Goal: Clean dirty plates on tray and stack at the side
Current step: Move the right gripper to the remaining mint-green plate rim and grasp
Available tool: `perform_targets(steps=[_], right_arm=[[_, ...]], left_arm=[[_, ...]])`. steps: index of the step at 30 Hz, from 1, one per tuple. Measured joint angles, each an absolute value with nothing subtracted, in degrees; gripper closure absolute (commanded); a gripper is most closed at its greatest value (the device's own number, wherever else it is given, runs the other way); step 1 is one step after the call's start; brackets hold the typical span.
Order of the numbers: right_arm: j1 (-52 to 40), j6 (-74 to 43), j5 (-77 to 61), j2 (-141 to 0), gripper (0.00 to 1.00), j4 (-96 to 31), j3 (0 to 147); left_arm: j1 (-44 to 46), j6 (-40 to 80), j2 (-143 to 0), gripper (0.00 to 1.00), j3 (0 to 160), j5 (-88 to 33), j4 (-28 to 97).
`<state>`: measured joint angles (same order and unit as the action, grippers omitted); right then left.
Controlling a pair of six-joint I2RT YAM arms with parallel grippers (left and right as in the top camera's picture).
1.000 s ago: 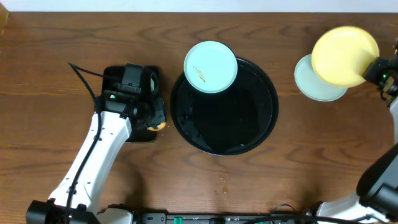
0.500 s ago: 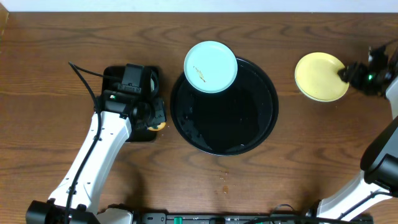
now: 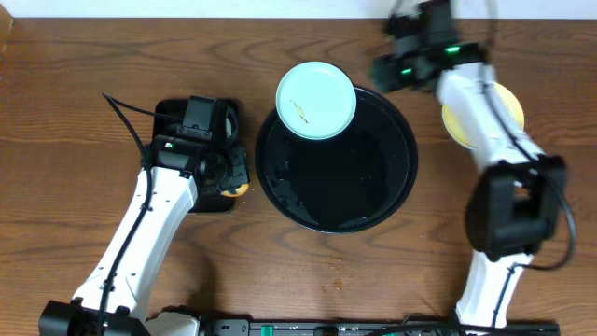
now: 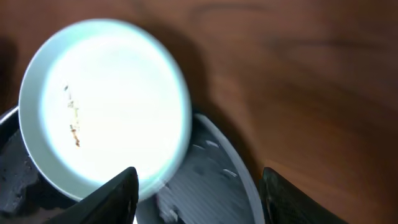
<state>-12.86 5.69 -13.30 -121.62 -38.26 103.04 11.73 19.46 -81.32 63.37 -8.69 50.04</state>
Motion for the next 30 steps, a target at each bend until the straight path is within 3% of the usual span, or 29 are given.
perform_targets(steps=[8,9,12,17,27,30], right_arm=[[-19.03,4.38,-7.62,-132.51,0.48,-31.14,103.0],[-19.11,4.27,-6.87,-133.32,0.65,-30.55,103.0],[-19.14,3.57,-6.07,-133.47,0.99,-30.15,103.04],[-19.16,1.04,-6.42,-132.57,0.99,-32.58,103.5],[-18.74,-8.64,-4.93,-123.7,0.99,-57.36,103.09],[-18.2,-11.18,-4.4,-122.56,0.99,-59.0,100.86]], left_arm=[[11.7,19.44,-81.32,0.92,63.37,-8.67,50.41],[11.73,19.46,-81.32,0.92,63.37,-8.67,50.59],[11.73,19.46,-81.32,0.92,63.37,-8.67,50.78],[11.73,19.46,-81.32,0.92,63.37,-8.67,50.78],[11.73,19.46,-81.32,0.92,63.37,-8.67,50.81],[11.73,19.46,-81.32,0.92,63.37,-8.67,50.72]])
